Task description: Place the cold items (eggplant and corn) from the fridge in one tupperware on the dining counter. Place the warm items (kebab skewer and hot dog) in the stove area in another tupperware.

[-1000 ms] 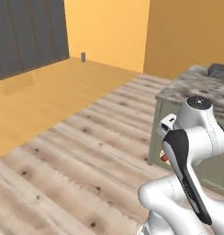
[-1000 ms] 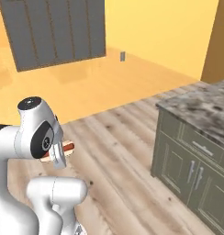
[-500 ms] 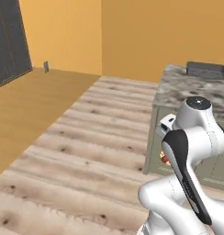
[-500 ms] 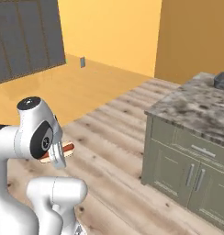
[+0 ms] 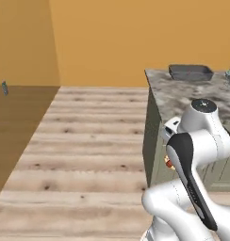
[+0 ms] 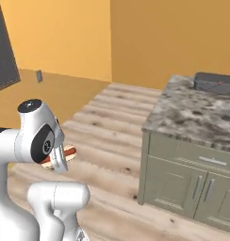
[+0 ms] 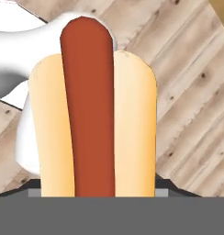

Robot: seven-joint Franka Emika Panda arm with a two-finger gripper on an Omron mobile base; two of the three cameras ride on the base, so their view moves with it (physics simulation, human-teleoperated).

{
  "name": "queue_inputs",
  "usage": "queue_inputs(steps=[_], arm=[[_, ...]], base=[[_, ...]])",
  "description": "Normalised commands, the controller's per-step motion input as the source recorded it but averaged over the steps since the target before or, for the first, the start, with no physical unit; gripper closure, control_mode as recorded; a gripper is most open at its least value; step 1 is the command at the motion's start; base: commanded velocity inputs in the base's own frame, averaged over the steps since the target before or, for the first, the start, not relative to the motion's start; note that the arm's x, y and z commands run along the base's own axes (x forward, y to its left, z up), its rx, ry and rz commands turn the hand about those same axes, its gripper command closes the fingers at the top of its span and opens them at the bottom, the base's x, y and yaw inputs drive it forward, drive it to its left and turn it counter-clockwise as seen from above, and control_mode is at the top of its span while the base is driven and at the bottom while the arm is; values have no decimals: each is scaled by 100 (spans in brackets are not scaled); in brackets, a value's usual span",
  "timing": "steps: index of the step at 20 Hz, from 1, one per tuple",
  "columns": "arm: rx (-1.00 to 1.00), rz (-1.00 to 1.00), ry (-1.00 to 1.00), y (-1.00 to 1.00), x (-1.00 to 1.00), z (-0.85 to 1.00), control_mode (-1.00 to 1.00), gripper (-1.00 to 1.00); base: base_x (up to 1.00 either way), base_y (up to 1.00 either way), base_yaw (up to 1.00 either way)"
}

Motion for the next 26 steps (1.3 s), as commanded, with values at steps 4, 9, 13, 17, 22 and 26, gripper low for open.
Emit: queue_inputs(steps=[4, 9, 13, 17, 22, 26], arm=[[0, 0, 0, 0, 0, 0, 100, 100], [0, 0, 0, 0, 0, 0, 100, 100], [0, 0, 0, 0, 0, 0, 100, 100], [0, 0, 0, 0, 0, 0, 100, 100], [0, 0, 0, 0, 0, 0, 100, 100], [0, 0, 0, 0, 0, 0, 100, 100]], base=[[100, 78, -52], [100, 73, -54], [100, 77, -55], [100, 72, -59], [100, 81, -60], [75, 93, -57]])
